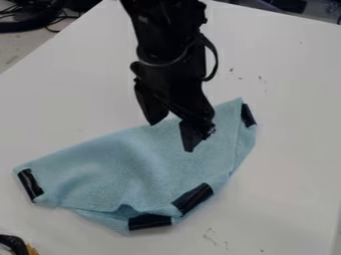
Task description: Pince le tissu haut à gauche vers le bas à droite
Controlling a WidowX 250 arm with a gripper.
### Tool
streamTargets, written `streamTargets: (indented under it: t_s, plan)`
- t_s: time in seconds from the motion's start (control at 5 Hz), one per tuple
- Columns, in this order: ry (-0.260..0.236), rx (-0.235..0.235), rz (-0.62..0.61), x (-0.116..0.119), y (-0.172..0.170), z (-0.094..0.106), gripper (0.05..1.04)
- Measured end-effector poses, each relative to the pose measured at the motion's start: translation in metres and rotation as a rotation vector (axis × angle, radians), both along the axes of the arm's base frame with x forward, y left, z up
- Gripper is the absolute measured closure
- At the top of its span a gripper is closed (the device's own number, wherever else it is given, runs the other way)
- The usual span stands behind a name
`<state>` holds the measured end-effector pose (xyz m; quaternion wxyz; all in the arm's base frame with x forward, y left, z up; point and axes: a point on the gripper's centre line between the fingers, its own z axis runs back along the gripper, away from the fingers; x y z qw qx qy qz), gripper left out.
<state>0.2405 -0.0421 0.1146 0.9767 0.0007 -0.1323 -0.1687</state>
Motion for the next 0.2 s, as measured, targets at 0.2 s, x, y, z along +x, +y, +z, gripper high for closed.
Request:
streamTargets:
  t_s: [0.2]
  plan:
    - [0.02,0.009,-0.005,0.0031,0.0043,0.0021,0.078]
